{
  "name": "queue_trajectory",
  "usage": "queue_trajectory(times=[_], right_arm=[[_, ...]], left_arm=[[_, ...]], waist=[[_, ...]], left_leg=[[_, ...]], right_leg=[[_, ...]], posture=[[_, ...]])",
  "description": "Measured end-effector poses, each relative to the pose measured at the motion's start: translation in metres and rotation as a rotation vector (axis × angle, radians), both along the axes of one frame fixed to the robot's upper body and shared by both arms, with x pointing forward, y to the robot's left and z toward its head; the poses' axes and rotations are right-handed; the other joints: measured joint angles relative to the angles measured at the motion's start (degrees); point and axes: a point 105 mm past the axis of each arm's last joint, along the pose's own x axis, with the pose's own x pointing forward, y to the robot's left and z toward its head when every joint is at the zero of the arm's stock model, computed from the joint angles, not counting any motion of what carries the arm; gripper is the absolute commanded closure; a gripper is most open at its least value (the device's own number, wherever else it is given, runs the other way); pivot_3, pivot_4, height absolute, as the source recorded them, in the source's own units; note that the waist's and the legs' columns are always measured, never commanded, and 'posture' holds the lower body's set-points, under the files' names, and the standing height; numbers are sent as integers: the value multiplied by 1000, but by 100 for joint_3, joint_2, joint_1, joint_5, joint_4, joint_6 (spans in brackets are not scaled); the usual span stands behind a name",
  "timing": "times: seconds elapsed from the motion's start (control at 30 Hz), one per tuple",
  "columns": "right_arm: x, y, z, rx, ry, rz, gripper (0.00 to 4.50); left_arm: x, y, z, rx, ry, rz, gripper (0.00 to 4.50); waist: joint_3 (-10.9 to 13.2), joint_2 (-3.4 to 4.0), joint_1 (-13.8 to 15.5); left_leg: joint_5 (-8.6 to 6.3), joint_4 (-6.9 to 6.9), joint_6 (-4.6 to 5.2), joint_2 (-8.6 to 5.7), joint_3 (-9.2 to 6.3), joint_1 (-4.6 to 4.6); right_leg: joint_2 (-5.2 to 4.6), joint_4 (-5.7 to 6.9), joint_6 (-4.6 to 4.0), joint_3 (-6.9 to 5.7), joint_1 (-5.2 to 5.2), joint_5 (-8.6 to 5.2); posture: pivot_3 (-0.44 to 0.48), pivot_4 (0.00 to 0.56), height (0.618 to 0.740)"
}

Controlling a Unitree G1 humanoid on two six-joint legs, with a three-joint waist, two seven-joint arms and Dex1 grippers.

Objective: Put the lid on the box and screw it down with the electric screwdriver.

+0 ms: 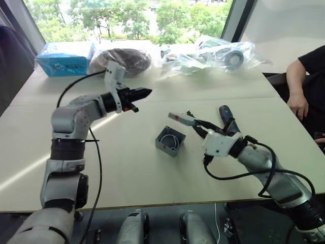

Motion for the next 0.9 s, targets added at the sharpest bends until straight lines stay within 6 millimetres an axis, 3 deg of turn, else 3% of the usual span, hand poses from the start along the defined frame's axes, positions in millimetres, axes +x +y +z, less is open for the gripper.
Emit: queue_trajectory(times=[0.2,0.37,0.9], right_arm=[[-7,12,-14,-166,-161,117,4396],[-6,23,-22,-217,-213,192,4396],[-3,30,-35,-246,-244,244,4396]], left_arm=[[-18,-21,-12,87,5,-144,4474],[-24,-28,-35,184,24,-202,4474],[-22,-27,-50,266,27,-222,4474]], waist=[[0,0,14],[0,0,27],[0,0,23]], left_leg=[[7,-1,-11,6,-5,1],[7,0,-11,5,-6,5],[7,0,-11,5,-7,5]], right_leg=[[11,3,-3,1,0,-1],[10,2,-5,1,6,-1],[10,3,-4,1,8,-1]], posture=[[0,150,740],[0,150,740],[0,150,740]])
